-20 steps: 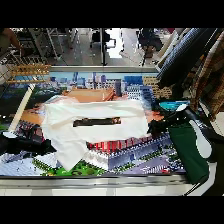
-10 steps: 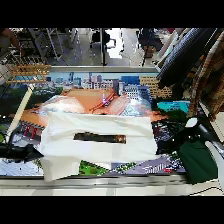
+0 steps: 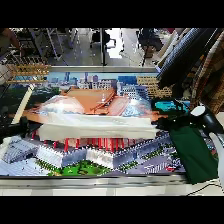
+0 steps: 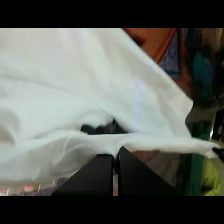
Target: Fold the clothes and pants, and hang the long-sleeved shirts on hangers.
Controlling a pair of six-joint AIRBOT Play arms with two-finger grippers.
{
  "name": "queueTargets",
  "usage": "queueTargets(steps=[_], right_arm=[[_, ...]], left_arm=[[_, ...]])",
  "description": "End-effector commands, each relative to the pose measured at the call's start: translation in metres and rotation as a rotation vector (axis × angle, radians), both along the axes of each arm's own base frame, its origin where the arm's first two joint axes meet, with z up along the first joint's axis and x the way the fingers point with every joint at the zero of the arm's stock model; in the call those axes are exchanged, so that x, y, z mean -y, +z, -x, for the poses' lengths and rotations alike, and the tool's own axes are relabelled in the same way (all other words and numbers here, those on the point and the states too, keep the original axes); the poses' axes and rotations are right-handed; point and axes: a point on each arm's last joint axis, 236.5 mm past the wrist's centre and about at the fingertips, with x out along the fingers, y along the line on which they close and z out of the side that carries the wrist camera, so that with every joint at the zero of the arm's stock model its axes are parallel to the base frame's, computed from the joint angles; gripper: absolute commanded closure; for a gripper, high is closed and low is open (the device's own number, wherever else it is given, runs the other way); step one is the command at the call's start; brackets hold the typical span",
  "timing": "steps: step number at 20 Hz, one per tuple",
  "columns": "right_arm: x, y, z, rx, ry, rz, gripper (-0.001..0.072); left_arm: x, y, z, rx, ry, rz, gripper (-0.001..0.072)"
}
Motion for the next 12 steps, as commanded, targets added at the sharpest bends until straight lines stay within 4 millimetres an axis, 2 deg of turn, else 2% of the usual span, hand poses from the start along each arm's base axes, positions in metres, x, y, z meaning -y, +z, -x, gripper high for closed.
queueTargets(steps=[1, 2, 3, 4, 5, 7, 9, 11, 12], right_arm=[[0.002, -0.027, -0.060, 0.057, -0.144, -0.066, 0.0692], [-0.002, -0.035, -0.072, 0.089, -0.125, -0.063, 0.0688], [-0.005, -0.040, -0.079, 0.112, -0.099, -0.049, 0.0557], [-0.005, -0.043, -0.079, 0.127, -0.058, -0.024, 0.0232], [-0.001, -0.045, -0.075, 0.124, -0.026, 0.008, 0.0038], [0.022, -0.056, -0.054, 0.050, 0.003, 0.071, 0.0040], [0.038, -0.064, -0.034, -0.021, -0.011, 0.055, 0.0035], [0.040, -0.071, -0.027, -0.039, -0.040, 0.003, 0.0035], [0.031, -0.074, -0.026, -0.040, -0.028, -0.043, 0.0035]], left_arm=[[0.003, -0.032, -0.056, -0.016, 0.129, 0.111, 0.0705], [0.011, -0.047, -0.063, -0.042, 0.134, 0.129, 0.0695], [0.018, -0.059, -0.068, -0.065, 0.136, 0.149, 0.0541], [0.023, -0.065, -0.071, -0.078, 0.136, 0.172, 0.0293], [0.025, -0.067, -0.070, -0.085, 0.130, 0.188, 0.0205], [0.021, -0.057, -0.065, -0.054, 0.103, 0.200, 0.0206], [0.018, -0.036, -0.054, 0.008, 0.033, 0.220, 0.0209], [0.022, -0.019, -0.043, 0.065, -0.038, 0.215, 0.0210], [0.025, -0.012, -0.040, 0.093, -0.065, 0.204, 0.0210]])
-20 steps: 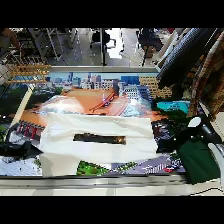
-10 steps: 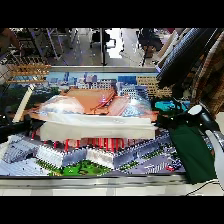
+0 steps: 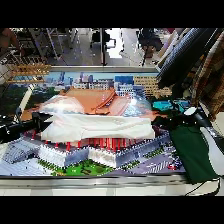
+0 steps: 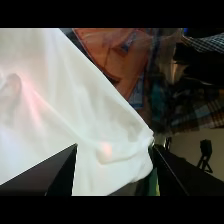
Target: Fold the clothes and pants, and hang the long-sleeved shirts on hangers.
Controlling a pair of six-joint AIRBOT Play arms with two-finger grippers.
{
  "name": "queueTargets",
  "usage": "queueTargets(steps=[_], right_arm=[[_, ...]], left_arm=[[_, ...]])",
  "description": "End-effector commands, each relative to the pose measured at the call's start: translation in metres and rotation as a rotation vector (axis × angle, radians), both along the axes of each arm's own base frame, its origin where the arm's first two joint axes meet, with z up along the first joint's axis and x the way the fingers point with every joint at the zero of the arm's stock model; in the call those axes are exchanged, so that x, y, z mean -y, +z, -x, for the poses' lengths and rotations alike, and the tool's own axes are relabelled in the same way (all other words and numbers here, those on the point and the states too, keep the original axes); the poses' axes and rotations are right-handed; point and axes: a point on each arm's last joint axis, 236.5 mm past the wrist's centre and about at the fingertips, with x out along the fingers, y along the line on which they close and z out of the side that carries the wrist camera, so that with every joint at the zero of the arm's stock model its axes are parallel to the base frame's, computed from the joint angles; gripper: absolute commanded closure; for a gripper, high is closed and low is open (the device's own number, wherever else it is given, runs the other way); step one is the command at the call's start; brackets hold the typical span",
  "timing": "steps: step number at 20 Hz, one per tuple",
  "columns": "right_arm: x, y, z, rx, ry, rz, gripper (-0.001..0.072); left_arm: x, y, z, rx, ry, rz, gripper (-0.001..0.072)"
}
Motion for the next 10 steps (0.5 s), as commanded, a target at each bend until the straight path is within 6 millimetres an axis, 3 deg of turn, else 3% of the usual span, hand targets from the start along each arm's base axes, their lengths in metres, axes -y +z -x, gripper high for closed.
queueTargets(steps=[1, 3, 4, 5, 6, 7, 8, 9, 10], right_arm=[[-0.016, -0.014, 0.011, -0.040, 0.020, -0.117, 0.0035], [-0.044, -0.025, 0.004, -0.044, 0.036, -0.203, 0.0037], [-0.056, -0.029, 0.000, -0.048, 0.042, -0.234, 0.0055], [-0.068, -0.032, -0.002, -0.055, 0.060, -0.252, 0.0117], [-0.075, -0.033, -0.003, -0.063, 0.091, -0.251, 0.0305], [-0.075, -0.029, -0.002, -0.065, 0.130, -0.230, 0.0619], [-0.070, -0.020, 0.001, -0.064, 0.177, -0.196, 0.0682], [-0.056, -0.011, 0.004, -0.069, 0.197, -0.124, 0.0691], [-0.032, 0.000, 0.007, -0.072, 0.193, -0.002, 0.0691]], left_arm=[[0.011, 0.027, 0.014, 0.116, -0.105, -0.009, 0.0210], [0.022, 0.034, 0.017, 0.172, -0.154, -0.039, 0.0212], [0.031, 0.035, 0.018, 0.197, -0.188, -0.055, 0.0268], [0.041, 0.031, 0.022, 0.203, -0.230, -0.080, 0.0389], [0.051, 0.021, 0.027, 0.186, -0.275, -0.117, 0.0445], [0.060, 0.007, 0.034, 0.159, -0.331, -0.169, 0.0504], [0.069, -0.011, 0.044, 0.125, -0.400, -0.237, 0.0614], [0.075, -0.030, 0.053, 0.063, -0.452, -0.304, 0.0692], [0.077, -0.048, 0.059, -0.013, -0.474, -0.368, 0.0704]])
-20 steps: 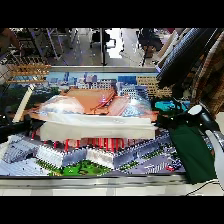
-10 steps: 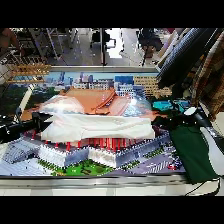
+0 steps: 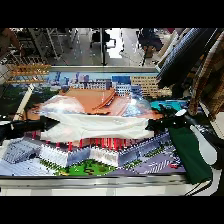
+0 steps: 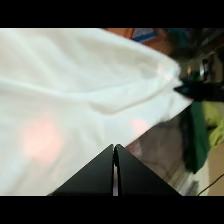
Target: Fold the clothes and pants, and hang the long-sleeved shirts on hangers.
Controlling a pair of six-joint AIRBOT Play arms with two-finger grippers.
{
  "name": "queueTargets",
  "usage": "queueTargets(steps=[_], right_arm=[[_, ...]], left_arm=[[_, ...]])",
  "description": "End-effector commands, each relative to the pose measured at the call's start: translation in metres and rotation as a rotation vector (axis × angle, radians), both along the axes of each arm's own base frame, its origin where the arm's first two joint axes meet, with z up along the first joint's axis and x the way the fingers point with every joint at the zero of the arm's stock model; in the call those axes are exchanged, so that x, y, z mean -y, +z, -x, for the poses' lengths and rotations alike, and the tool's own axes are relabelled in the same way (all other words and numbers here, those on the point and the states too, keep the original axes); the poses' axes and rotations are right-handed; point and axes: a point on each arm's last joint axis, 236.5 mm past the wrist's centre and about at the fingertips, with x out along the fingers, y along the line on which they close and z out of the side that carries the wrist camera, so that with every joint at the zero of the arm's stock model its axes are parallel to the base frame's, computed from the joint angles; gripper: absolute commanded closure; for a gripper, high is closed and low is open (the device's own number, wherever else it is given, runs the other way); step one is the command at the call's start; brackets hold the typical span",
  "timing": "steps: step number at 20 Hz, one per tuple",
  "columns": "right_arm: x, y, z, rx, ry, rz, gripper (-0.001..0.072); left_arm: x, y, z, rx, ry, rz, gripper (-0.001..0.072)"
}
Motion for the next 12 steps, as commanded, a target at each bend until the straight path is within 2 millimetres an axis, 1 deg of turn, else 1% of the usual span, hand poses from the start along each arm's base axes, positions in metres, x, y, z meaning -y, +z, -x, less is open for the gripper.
queueTargets(steps=[1, 2, 3, 4, 5, 6, 7, 8, 9, 10, 11, 12], right_arm=[[0.052, 0.034, 0.009, 0.012, 0.033, 0.285, 0.0691], [0.076, 0.055, 0.014, 0.039, 0.018, 0.404, 0.0692], [0.092, 0.075, 0.018, 0.063, 0.004, 0.483, 0.0692], [0.101, 0.095, 0.020, 0.095, -0.024, 0.529, 0.0692], [0.102, 0.112, 0.020, 0.130, -0.049, 0.536, 0.0693], [0.095, 0.126, 0.018, 0.166, -0.064, 0.519, 0.0693], [0.080, 0.136, 0.016, 0.194, -0.070, 0.484, 0.0693], [0.057, 0.146, 0.014, 0.223, -0.058, 0.434, 0.0693], [0.030, 0.154, 0.012, 0.252, -0.031, 0.383, 0.0693], [-0.003, 0.161, 0.011, 0.279, 0.007, 0.327, 0.0693], [-0.037, 0.166, 0.011, 0.292, 0.026, 0.268, 0.0693], [-0.076, 0.171, 0.010, 0.323, 0.055, 0.216, 0.0693]], left_arm=[[0.010, -0.060, 0.025, -0.150, -0.105, -0.286, 0.0704], [0.012, -0.072, 0.025, -0.173, -0.103, -0.353, 0.0704], [0.017, -0.081, 0.024, -0.176, -0.108, -0.404, 0.0704], [0.025, -0.086, 0.021, -0.170, -0.112, -0.434, 0.0704], [0.037, -0.091, 0.017, -0.155, -0.117, -0.453, 0.0704], [0.048, -0.096, 0.013, -0.133, -0.123, -0.474, 0.0704], [0.057, -0.102, 0.006, -0.117, -0.109, -0.495, 0.0704], [0.061, -0.104, -0.002, -0.097, -0.083, -0.512, 0.0704], [0.064, -0.099, -0.008, -0.071, -0.074, -0.519, 0.0703], [0.060, -0.086, -0.016, -0.045, -0.071, -0.519, 0.0703], [0.050, -0.065, -0.023, -0.010, -0.070, -0.527, 0.0697], [0.036, -0.039, -0.029, 0.022, -0.065, -0.527, 0.0685]])
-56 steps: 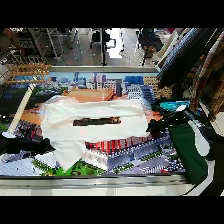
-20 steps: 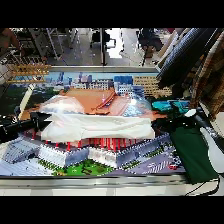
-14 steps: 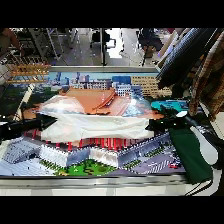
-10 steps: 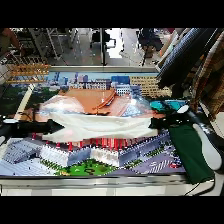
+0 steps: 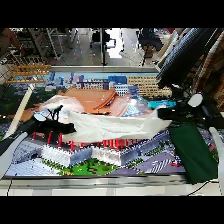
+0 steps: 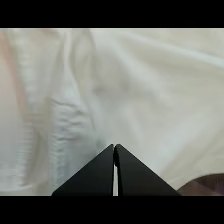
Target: Fold the clothes and pants, and hang the long-sleeved shirts on hangers.
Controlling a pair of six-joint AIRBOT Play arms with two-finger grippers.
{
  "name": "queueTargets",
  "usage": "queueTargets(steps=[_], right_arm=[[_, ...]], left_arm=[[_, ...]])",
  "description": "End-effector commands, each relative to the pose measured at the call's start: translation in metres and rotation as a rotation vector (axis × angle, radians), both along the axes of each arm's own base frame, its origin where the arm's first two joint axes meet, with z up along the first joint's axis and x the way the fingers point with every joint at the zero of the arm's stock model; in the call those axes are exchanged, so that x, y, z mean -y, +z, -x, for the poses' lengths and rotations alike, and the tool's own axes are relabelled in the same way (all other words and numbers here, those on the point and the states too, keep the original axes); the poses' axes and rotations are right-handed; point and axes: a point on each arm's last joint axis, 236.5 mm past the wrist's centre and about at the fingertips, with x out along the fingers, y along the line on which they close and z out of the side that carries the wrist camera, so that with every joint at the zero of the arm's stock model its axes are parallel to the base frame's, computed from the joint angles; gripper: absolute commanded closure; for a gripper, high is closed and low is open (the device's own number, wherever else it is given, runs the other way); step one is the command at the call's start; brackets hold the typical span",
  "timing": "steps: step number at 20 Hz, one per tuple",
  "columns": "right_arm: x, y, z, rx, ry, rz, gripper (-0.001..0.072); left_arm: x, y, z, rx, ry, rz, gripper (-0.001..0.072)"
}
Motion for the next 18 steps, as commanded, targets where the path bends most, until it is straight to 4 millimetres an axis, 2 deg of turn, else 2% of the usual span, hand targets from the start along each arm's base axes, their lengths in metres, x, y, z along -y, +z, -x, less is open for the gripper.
queueTargets(steps=[1, 4, 6, 9, 11, 12, 13, 14, 15, 18], right_arm=[[-0.115, 0.031, -0.003, 0.101, 0.090, -0.167, 0.0693], [-0.243, 0.050, -0.018, 0.322, 0.160, -0.291, 0.0693], [-0.321, 0.041, -0.021, 0.417, 0.177, -0.389, 0.0692], [-0.431, -0.007, -0.013, 0.392, 0.302, -0.432, 0.0692], [-0.485, -0.022, -0.005, 0.368, 0.446, -0.418, 0.0680], [-0.496, -0.023, -0.002, 0.339, 0.487, -0.417, 0.0508], [-0.493, -0.023, -0.003, 0.313, 0.526, -0.385, 0.0274], [-0.477, -0.021, -0.008, 0.276, 0.536, -0.350, 0.0137], [-0.453, -0.019, -0.015, 0.238, 0.528, -0.321, 0.0144], [-0.354, -0.005, -0.044, 0.137, 0.428, -0.259, 0.0150]], left_arm=[[-0.032, 0.068, -0.021, 0.113, 0.009, -0.022, 0.0685], [-0.083, 0.159, -0.008, 0.197, 0.086, 0.007, 0.0688], [-0.105, 0.201, 0.007, 0.268, 0.133, 0.006, 0.0689], [-0.108, 0.225, 0.023, 0.308, 0.130, -0.009, 0.0690], [-0.102, 0.224, 0.023, 0.303, 0.115, -0.006, 0.0690], [-0.099, 0.220, 0.022, 0.295, 0.107, -0.001, 0.0689], [-0.097, 0.215, 0.020, 0.281, 0.102, 0.004, 0.0689], [-0.095, 0.209, 0.018, 0.263, 0.096, 0.011, 0.0689], [-0.093, 0.202, 0.017, 0.245, 0.090, 0.018, 0.0689], [-0.071, 0.172, 0.011, 0.172, 0.035, 0.044, 0.0689]])
